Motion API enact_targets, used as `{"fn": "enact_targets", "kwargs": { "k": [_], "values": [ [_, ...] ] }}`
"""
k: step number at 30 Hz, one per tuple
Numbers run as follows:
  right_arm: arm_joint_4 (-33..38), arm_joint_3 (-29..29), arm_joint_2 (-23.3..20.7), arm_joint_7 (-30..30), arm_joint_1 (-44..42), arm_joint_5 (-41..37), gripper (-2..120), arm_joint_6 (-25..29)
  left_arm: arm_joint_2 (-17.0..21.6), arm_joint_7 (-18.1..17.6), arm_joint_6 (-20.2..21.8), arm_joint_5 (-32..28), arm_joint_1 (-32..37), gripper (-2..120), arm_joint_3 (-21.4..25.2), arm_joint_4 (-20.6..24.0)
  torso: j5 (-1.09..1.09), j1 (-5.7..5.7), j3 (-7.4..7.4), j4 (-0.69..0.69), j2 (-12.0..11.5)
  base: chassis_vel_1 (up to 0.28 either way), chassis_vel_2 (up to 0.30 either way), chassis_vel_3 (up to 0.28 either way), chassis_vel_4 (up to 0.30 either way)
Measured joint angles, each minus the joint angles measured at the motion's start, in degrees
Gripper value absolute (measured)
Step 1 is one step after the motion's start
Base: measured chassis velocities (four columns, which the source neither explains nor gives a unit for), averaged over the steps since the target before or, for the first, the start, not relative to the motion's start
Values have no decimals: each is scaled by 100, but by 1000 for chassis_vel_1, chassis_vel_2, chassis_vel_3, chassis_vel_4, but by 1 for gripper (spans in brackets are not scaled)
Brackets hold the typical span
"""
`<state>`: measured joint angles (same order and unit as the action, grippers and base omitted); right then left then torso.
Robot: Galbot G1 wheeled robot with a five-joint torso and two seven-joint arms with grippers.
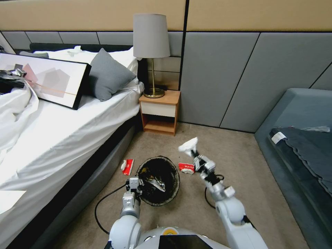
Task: Pick up the trash bin, then pick up the garbage from the floor and place it into the trash bin.
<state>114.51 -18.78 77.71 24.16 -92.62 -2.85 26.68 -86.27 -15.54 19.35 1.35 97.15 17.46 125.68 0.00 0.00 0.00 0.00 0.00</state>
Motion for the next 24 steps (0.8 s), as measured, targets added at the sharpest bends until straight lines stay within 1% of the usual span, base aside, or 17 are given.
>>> {"fn": "enact_targets", "kwargs": {
  "k": [3,4,5,6,9,24],
  "values": [
    [-135,132,11,-2,-27,80,0,44,-3,0,-4,12,7,1,-14,0,0,0,0,0,0,0,0,0,0],
    [-326,340,50,-46,-31,140,0,54,-5,2,-10,33,24,1,-37,2,0,0,0,0,0,0,0,0,0],
    [-431,426,72,-71,-24,164,0,54,-6,3,-14,40,31,1,-41,4,0,0,0,0,0,0,0,0,0],
    [-431,426,72,-71,-24,164,0,54,-6,3,-14,40,31,1,-41,4,0,0,0,0,0,0,0,0,0],
    [-733,594,135,-108,35,204,0,48,-10,5,-20,51,38,1,-45,22,0,0,0,0,0,0,0,0,0],
    [-1410,628,275,-303,458,204,0,-93,-15,12,-38,105,55,1,-167,-4,0,0,0,0,0,0,0,0,0]
  ]
}}
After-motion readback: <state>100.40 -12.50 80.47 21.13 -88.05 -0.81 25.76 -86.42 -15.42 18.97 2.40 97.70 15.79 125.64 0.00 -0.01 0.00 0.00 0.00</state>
